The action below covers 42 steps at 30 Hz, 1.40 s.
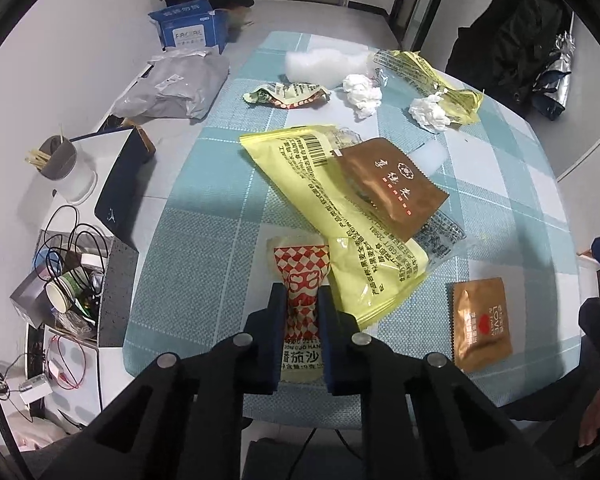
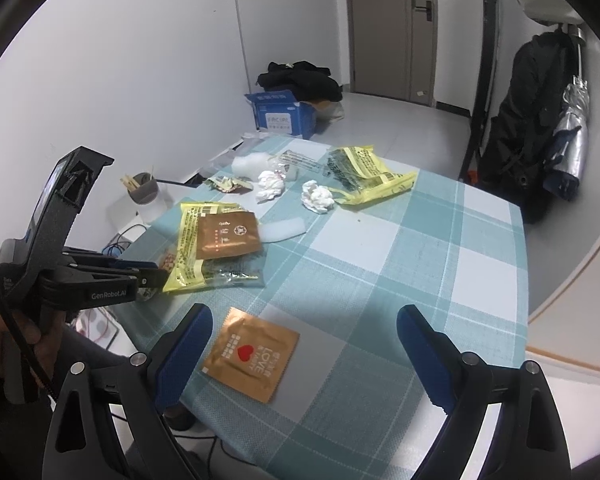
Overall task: Collect trash
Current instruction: 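Grasp the orange heart-printed packet with the right gripper while the left lifts the sauce packet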
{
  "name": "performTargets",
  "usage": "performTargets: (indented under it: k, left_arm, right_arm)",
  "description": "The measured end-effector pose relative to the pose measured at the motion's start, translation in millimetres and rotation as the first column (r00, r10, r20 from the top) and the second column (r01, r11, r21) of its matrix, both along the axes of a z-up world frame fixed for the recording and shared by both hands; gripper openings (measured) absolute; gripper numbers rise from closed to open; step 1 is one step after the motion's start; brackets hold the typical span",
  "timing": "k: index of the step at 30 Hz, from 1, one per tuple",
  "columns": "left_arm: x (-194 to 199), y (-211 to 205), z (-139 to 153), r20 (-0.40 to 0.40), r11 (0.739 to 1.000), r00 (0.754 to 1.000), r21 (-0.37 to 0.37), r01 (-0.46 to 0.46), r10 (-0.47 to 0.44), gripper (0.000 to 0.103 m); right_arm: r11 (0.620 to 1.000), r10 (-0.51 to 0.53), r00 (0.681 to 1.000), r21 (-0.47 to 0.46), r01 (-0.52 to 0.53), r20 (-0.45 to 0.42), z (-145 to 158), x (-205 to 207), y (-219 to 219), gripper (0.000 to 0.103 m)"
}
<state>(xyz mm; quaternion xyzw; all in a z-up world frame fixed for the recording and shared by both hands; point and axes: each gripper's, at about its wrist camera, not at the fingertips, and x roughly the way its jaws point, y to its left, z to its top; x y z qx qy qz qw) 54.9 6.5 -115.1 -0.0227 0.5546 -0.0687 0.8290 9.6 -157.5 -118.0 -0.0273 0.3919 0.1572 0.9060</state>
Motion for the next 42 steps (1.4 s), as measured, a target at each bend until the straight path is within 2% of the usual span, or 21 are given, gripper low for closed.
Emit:
performTargets:
  k: [6,14,19,23,29,33,35,37,42]
  left_arm:
    - [-4,9,1,-0.013,1.000,1.000,-0.007,-0.025,0.025,0.011]
    - [-2,22,4,-0.020,0.991,0.997,-0.107,-0.080,0.078,0.011]
    - [-3,26,16,0.015,0.978,0.996,-0.191,-0.088,0.093,0.011]
    - [-5,36,32,0.053,0.952,0.991,-0.289,-0.103,0.124,0.011]
    - [-11,42,60,0.162,0.926,0.976,-0.371,-0.074,0.143,0.011]
    - [-12,45,71,0.209,0.911,0.966,-0.409,-0.052,0.149,0.011]
    - [-11,48,72,0.215,0.896,0.965,-0.443,-0.039,0.149,0.011]
    - [-11,49,76,0.223,0.881,0.964,-0.472,-0.024,0.145,0.011]
    - [-9,53,81,0.239,0.869,0.960,-0.495,-0.006,0.143,0.011]
  right_arm:
    - [1.000,-0.012,1.000,0.003,0.012,-0.010,-2,0,-2,0.093]
    - [1.000,-0.014,1.000,0.003,0.014,-0.018,-3,2,1,0.093]
    - [1.000,-0.025,0.999,0.011,0.025,-0.045,-8,4,1,0.093]
    - [0.997,-0.034,0.993,0.060,0.041,-0.114,-16,7,-1,0.093]
    - [0.996,-0.010,0.981,0.087,0.028,-0.194,-31,9,7,0.087]
    - [0.998,0.010,0.974,0.059,0.004,-0.228,-42,12,21,0.084]
    - [1.000,0.014,0.972,0.025,-0.009,-0.233,-46,12,29,0.084]
    - [0.999,0.018,0.973,-0.029,-0.026,-0.232,-52,13,39,0.083]
    - [0.986,0.013,0.976,-0.160,-0.050,-0.219,-64,15,59,0.080]
